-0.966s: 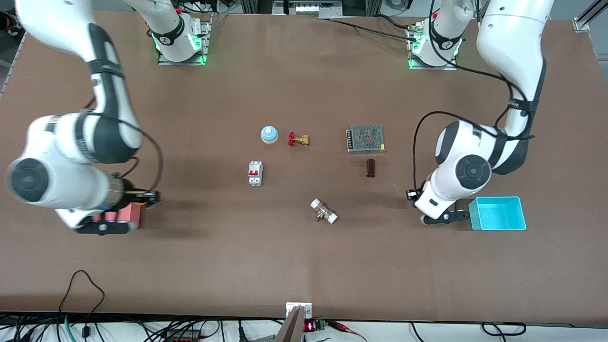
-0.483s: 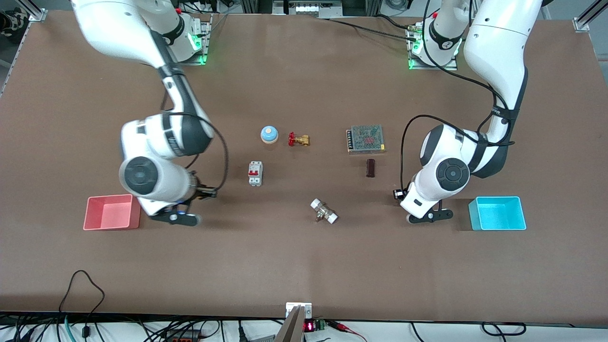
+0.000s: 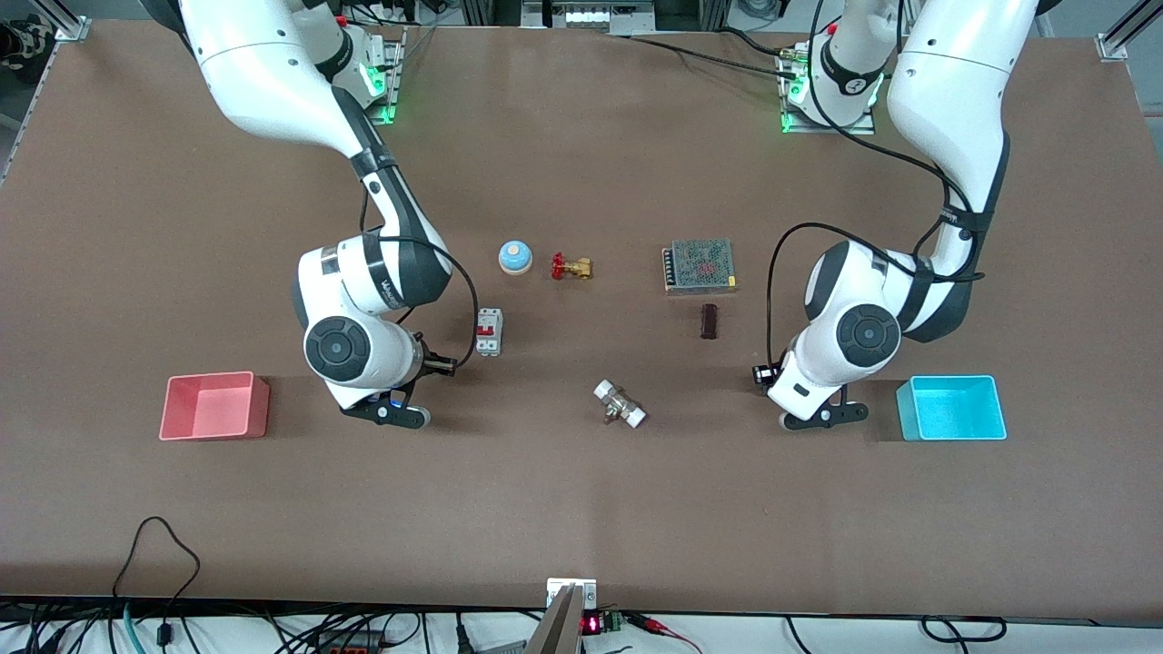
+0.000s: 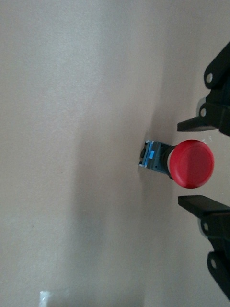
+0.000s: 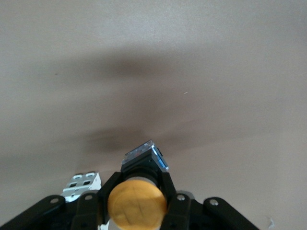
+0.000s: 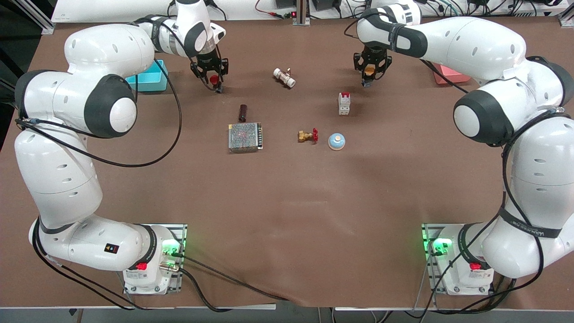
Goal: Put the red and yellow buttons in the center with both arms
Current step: 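Lower the buttons onto the table center and open both grippers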
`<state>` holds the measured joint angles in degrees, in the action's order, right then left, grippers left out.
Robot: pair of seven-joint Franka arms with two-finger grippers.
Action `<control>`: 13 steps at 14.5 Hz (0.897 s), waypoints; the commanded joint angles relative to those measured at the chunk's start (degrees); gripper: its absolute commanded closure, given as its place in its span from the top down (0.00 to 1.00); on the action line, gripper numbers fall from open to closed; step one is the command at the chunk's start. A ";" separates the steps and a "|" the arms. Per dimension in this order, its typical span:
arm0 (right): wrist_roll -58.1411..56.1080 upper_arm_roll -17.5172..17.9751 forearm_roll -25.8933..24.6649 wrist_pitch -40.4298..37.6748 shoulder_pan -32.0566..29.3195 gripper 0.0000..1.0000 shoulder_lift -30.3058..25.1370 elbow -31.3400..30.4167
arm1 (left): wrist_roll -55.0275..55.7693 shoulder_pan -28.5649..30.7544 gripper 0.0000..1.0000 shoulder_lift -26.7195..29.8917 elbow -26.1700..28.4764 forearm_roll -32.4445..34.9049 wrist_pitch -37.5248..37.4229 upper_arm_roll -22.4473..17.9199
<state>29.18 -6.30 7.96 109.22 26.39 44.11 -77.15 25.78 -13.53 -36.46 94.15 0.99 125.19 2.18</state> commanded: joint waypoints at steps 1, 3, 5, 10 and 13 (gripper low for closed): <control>0.35 -0.47 0.74 0.38 -0.02 0.40 0.88 -0.02 | -0.38 0.35 0.96 2.52 -0.37 -0.99 -0.38 -0.42; 0.70 -0.64 0.56 0.38 -0.28 0.43 1.33 -0.02 | -0.56 1.13 1.00 4.45 -0.45 -0.99 -0.38 -0.60; 0.88 -0.65 0.47 0.38 -0.55 0.43 1.85 -0.02 | -0.64 2.27 1.00 6.82 -0.45 -0.90 -0.38 -0.68; 0.79 -0.73 0.38 0.73 -0.38 0.43 3.00 -0.72 | -0.91 5.09 1.00 12.54 -0.45 -0.55 -2.92 -0.77; 0.88 -0.73 0.30 0.64 -0.46 0.67 3.17 -1.16 | -3.54 7.19 1.00 15.44 -0.45 -0.55 -5.21 -0.77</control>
<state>29.23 -7.02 7.97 109.48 25.95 47.34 -77.42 24.95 -7.85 -23.90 92.62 0.99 121.90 1.34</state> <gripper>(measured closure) 0.555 0.000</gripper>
